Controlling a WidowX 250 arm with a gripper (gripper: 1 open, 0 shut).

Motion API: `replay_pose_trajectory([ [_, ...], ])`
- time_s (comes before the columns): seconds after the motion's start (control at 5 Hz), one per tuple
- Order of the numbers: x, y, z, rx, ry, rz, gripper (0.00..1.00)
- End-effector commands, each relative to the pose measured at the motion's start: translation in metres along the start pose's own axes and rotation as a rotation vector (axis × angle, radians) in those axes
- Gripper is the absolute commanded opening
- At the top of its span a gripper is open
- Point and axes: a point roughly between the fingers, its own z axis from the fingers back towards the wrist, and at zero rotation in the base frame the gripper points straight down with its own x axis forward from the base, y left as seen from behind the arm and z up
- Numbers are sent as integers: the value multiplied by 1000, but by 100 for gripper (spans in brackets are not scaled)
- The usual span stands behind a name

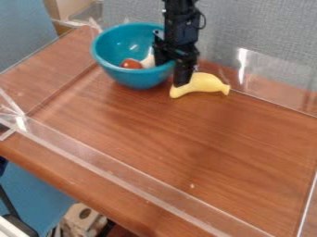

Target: Remove the yellow object from the blue bowl and put it on the table

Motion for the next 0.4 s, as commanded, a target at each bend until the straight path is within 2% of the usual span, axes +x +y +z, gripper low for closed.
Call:
replay_pose_trajectory([
  [0.0,-2,10,0,17,-39,47,0],
  [0.2,1,11,15,17,-52,56,0],
])
